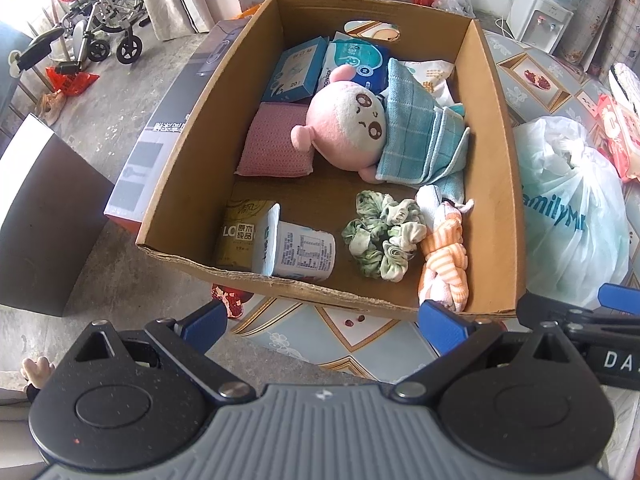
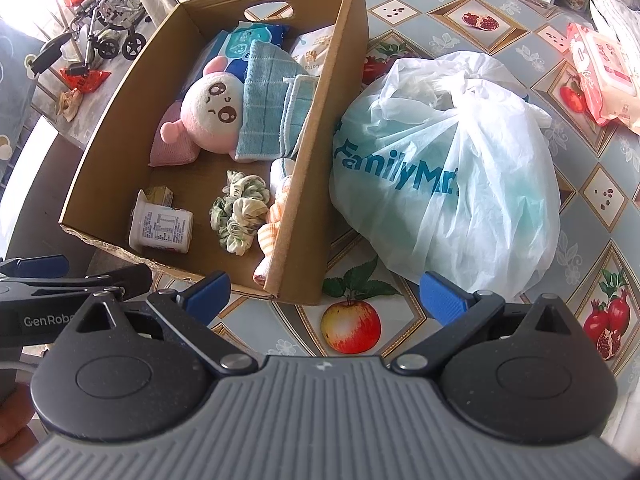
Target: Organize soft objects
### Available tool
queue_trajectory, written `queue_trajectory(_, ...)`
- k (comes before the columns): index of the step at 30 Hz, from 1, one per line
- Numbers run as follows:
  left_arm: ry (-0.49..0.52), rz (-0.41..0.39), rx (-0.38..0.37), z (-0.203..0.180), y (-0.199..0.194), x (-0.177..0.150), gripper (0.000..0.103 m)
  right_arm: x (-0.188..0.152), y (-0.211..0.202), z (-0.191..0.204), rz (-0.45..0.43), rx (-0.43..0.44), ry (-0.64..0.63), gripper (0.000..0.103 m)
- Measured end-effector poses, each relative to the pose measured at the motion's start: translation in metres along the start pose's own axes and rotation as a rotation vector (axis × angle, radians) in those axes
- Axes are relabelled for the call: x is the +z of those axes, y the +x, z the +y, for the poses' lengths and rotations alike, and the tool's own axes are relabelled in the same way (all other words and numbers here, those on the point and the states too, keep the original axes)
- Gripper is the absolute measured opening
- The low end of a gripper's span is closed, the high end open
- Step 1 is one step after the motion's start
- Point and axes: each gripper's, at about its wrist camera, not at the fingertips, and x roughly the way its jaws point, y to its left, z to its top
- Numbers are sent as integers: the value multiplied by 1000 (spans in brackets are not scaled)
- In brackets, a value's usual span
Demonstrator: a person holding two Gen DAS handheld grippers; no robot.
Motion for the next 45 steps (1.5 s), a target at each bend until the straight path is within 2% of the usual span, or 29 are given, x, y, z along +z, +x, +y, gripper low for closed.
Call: queue_trajectory(45,-18,5,4,12,-1,-10,101,-6,2,10,20,-11,-17,101)
